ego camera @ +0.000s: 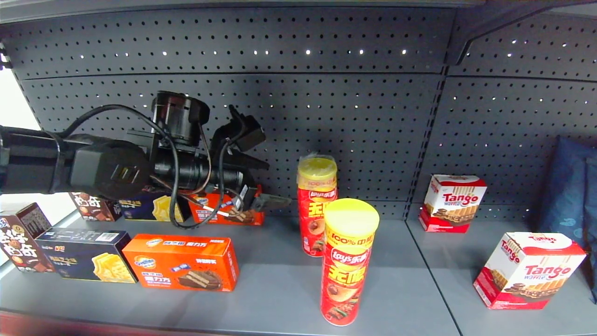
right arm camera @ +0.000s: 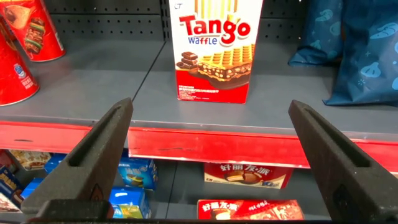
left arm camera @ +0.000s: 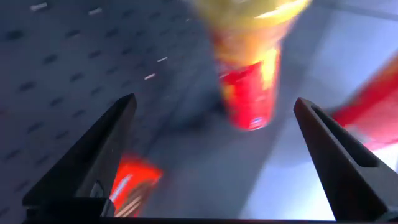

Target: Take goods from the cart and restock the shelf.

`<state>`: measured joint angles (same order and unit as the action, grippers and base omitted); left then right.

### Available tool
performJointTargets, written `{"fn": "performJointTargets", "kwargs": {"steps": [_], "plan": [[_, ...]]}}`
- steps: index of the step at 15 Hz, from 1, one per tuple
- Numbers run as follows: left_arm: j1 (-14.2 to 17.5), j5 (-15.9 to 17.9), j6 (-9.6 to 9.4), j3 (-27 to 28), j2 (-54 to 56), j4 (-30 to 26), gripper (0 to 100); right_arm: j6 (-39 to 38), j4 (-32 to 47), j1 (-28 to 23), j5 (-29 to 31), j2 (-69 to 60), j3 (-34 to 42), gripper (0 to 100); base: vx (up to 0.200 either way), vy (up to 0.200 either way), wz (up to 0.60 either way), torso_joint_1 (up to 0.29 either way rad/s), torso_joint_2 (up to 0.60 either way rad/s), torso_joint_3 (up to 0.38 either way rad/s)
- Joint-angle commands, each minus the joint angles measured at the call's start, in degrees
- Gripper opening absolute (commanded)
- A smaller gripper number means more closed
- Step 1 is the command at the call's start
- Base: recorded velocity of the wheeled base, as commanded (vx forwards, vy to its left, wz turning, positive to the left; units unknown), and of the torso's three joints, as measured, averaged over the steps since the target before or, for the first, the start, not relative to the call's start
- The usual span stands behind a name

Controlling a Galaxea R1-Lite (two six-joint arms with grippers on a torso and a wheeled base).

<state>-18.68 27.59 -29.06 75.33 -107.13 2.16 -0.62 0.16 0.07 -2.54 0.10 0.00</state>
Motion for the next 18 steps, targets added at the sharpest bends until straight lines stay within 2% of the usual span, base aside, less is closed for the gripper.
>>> {"fn": "performJointTargets", "kwargs": {"steps": [1,2,3,7,14,18], "plan": [[-1.36,-6.85,-0.03,-1.85,0.78,2.15,100,0.01,0.02,0.01,-0.01,0.08,0.00,100,0.000,0.000,0.00,0.000,0.00,0.000],[-1.89,-9.57,-0.12,-2.38,0.78,2.94,100,0.01,0.02,0.01,-0.01,0.08,0.00,100,0.000,0.000,0.00,0.000,0.00,0.000],[-2.24,-10.62,-0.03,-2.38,0.52,3.38,100,0.01,0.02,0.01,-0.01,0.08,0.00,100,0.000,0.000,0.00,0.000,0.00,0.000],[-2.51,-10.89,-0.03,-2.38,-0.80,3.82,100,0.01,0.02,0.01,-0.01,0.08,0.00,100,0.000,0.000,0.00,0.000,0.00,0.000],[-2.86,-13.26,-0.12,-1.59,-4.23,3.91,100,0.01,0.02,0.01,-0.01,0.08,0.00,100,0.000,0.000,0.00,0.000,0.00,0.000],[-5.14,-13.26,-0.12,-1.32,-5.54,5.40,100,0.01,0.02,0.01,-0.01,0.08,0.00,100,0.000,0.000,0.00,0.000,0.00,0.000]]}}
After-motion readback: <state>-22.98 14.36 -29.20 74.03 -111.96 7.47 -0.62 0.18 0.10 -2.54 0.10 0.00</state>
